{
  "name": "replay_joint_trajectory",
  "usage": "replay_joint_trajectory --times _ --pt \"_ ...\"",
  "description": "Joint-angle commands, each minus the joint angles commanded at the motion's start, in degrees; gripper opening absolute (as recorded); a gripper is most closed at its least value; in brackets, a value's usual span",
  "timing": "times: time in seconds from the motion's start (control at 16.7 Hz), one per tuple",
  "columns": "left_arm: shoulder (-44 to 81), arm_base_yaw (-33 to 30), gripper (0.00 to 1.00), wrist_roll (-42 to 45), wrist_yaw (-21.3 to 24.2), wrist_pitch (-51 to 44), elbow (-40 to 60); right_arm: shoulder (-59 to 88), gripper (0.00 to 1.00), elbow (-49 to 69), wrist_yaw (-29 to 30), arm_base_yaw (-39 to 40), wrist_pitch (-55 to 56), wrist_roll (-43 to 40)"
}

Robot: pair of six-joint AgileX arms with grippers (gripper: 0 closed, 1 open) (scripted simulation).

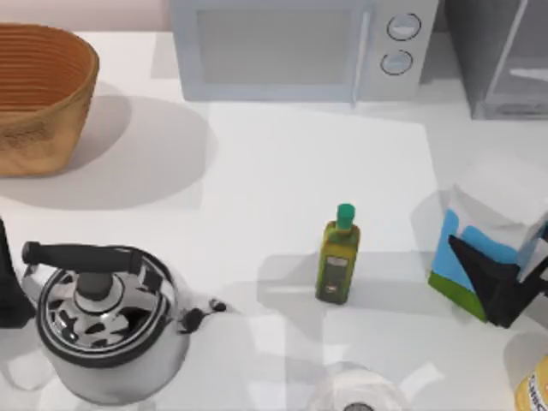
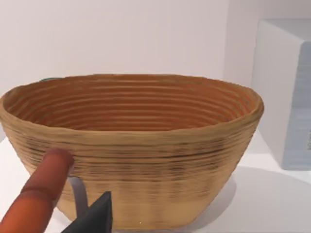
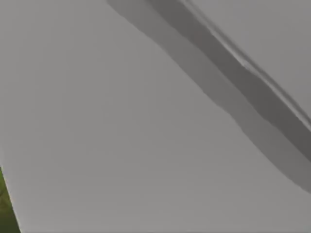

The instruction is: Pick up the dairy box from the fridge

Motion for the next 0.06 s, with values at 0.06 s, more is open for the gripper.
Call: replay_joint_trajectory --times 0.06 --pt "0.0 0.0 1.0 0.0 0.0 0.0 0.0 0.0 1.0 0.0 0.0 0.0 0.0 0.0"
